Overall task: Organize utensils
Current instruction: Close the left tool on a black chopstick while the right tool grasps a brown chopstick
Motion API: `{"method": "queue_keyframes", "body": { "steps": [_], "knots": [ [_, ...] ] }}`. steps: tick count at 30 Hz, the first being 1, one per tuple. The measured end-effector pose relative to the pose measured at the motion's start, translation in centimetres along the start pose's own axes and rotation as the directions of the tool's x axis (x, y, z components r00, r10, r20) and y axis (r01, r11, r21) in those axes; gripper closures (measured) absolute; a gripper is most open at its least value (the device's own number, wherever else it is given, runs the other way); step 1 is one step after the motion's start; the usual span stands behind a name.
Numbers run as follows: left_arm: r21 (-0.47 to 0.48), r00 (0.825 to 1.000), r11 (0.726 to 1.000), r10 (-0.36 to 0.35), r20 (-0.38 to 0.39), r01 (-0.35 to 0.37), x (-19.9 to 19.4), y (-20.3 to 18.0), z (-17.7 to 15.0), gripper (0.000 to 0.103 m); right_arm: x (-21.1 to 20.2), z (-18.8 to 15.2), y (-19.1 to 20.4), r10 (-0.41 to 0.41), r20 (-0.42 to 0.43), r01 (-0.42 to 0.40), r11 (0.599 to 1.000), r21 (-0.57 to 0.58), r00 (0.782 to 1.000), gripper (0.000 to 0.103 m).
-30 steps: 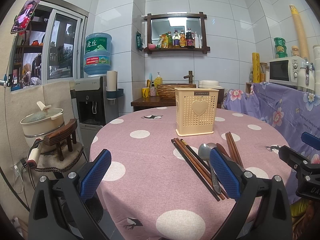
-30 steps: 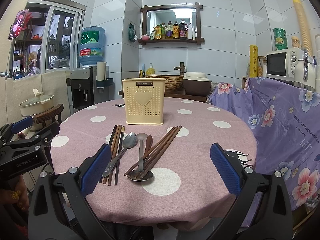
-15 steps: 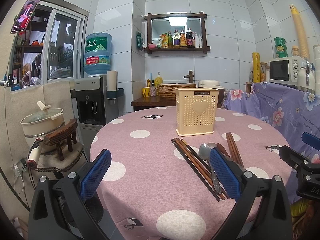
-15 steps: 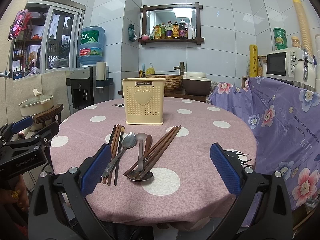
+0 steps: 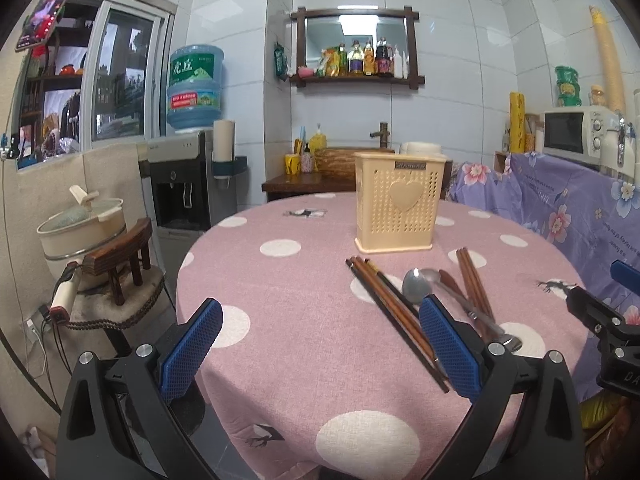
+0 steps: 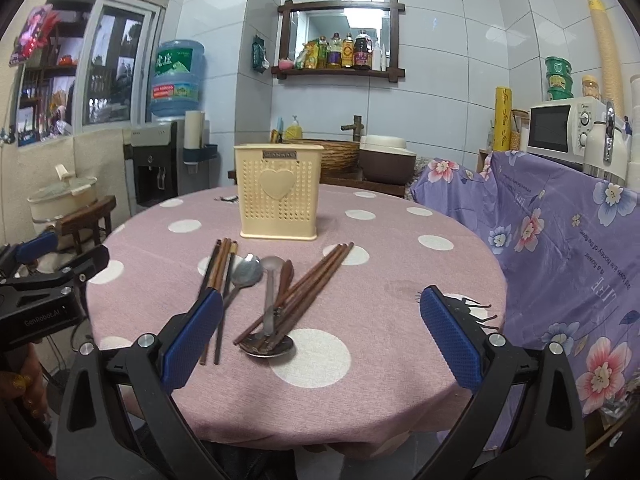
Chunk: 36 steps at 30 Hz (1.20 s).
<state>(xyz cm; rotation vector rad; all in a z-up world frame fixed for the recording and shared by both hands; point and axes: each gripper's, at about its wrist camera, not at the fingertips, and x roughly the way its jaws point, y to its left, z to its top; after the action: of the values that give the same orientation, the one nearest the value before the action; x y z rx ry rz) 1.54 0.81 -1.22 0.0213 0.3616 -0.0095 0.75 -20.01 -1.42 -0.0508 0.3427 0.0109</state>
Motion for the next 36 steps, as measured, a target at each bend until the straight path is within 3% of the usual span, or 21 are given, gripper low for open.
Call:
{"method": "queue_keyframes", "body": {
  "steps": [2,10,13,15,22,26,30,36],
  "knots": [
    [0.009,0.999,1.000,0.022,-0.050,-0.021,1.1,0.2,-0.1,0.005,0.9,-0.1,-0.5,-0.018,-0.033,0.018,1.000,0.003,0.999,0.005],
    [-0.007,0.981,0.999,-0.041,-0.191,0.041,5.5,1.2,1.1,0.006,5.9,0.2,-4.5,-0.040,-0.189,0.054,0.996,0.067,0.981,0.005],
    [0.012,0.968,0.998,-0.060,-0.246,0.065,7.7,0.9,2.0,0.015,8.1,1.0,-5.2,-0.032,-0.249,0.052,0.996,0.072,0.968,0.005],
    [0.004,0.950,0.996,-0.085,-0.300,0.090,9.3,0.7,2.6,0.024,9.9,1.5,-5.6,-0.011,-0.299,0.040,0.995,0.091,0.954,0.005],
    [-0.080,0.870,0.984,-0.180,-0.459,0.162,14.1,-0.5,2.9,0.041,14.6,2.3,-5.4,-0.010,-0.402,0.053,0.994,0.097,0.916,0.005],
    [-0.099,0.839,0.980,-0.199,-0.506,0.173,15.2,-1.5,2.4,0.049,16.2,2.1,-5.2,0.001,-0.450,0.053,0.993,0.106,0.893,0.005],
    [-0.073,0.832,0.983,-0.182,-0.524,0.169,15.4,-2.3,2.0,0.050,17.5,2.0,-4.5,-0.005,-0.489,0.054,0.995,0.088,0.873,0.005],
    [-0.026,0.838,0.990,-0.132,-0.529,0.140,15.4,-3.0,2.0,0.050,18.6,1.7,-2.8,-0.028,-0.526,0.059,0.997,0.041,0.850,0.005]
  ]
}}
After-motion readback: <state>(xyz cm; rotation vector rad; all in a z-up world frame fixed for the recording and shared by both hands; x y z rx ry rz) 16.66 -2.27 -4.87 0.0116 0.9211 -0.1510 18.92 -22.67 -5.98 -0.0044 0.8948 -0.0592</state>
